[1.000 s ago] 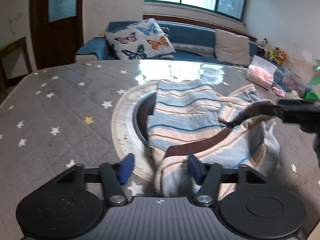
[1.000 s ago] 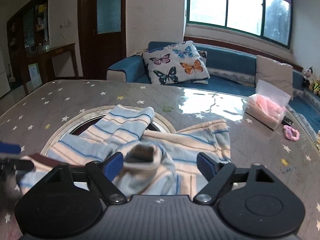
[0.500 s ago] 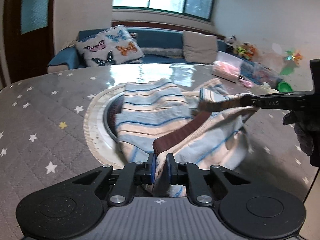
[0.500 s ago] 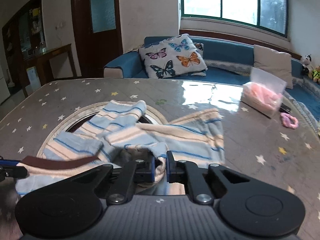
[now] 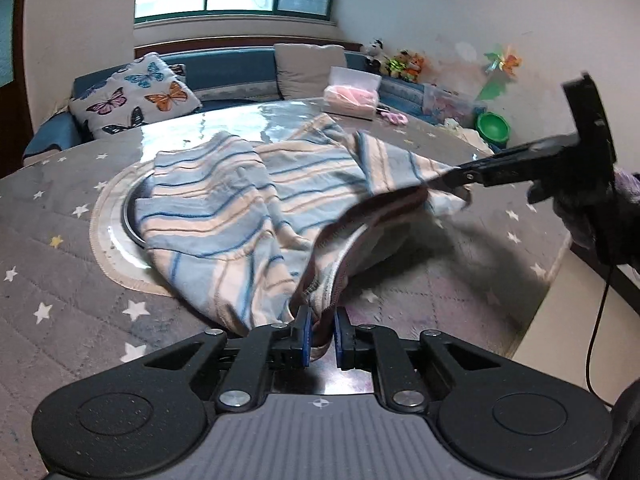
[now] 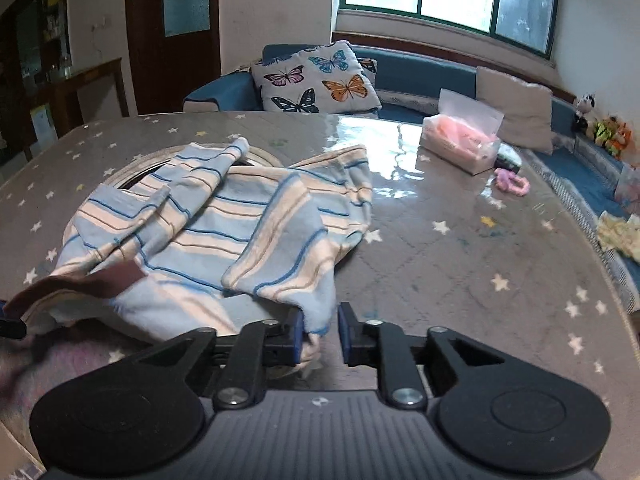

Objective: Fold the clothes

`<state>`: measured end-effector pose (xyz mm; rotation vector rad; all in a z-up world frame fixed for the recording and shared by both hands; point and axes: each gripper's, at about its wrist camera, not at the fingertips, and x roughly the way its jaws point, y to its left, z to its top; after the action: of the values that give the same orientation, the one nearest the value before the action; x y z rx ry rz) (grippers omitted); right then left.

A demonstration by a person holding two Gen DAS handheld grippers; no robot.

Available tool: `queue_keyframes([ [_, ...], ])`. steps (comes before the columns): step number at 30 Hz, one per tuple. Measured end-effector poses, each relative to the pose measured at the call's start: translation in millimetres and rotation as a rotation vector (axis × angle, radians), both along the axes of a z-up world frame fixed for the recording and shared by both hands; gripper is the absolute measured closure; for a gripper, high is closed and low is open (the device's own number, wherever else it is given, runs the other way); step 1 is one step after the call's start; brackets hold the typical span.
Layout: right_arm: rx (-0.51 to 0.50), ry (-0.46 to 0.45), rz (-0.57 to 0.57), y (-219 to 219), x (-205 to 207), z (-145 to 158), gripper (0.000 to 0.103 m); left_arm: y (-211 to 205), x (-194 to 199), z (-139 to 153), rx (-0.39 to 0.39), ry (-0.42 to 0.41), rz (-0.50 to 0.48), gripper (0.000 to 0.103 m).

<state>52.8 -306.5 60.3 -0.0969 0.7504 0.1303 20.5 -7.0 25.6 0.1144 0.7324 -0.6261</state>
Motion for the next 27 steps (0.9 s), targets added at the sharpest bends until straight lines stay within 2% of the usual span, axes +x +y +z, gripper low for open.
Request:
queue_keyframes([
  [2,-0.013,-0.018,-0.001,-0.7,-0.5,5.7,0.066,4.7,2.3,6.2,-0.015,-0.006,0.004,0.086],
  [5,-0.021,-0.05,0.017,2.7,-2.2,14.1,0.063,9.2,0.5,15.4,-0.022,-0.045,-0.008,0.069],
  [7,-0.028,-0.08,0.024,5.0,-2.1,20.5,0.058,13.4,-2.1,21.2,-0.021,-0.068,-0.004,0.061],
  [10,-0.022,-0.092,0.054,10.1,2.7,23.1,0.053,20.4,1.5,27.8,-0.02,-0.094,0.033,0.056],
  [13,-0.034,-0.069,0.097,21.8,12.0,15.4,0.053,27.1,18.2,26.7,-0.014,-0.09,0.11,0.054],
  [20,-0.031,0.028,0.163,41.9,28.9,-22.6,0.054,40.0,82.9,1.2,0.006,0.029,0.333,0.054],
  [24,-0.023,0.051,0.144,39.2,29.8,-37.4,0.061,38.7,111.6,-14.4,0.008,0.083,0.388,0.054],
  [26,-0.01,0.051,0.128,34.3,29.3,-37.8,0.073,37.2,121.2,-20.4,0.011,0.098,0.405,0.054],
  [27,-0.003,0.048,0.12,31.8,28.6,-36.6,0.075,37.0,127.1,-23.4,0.014,0.105,0.421,0.054],
])
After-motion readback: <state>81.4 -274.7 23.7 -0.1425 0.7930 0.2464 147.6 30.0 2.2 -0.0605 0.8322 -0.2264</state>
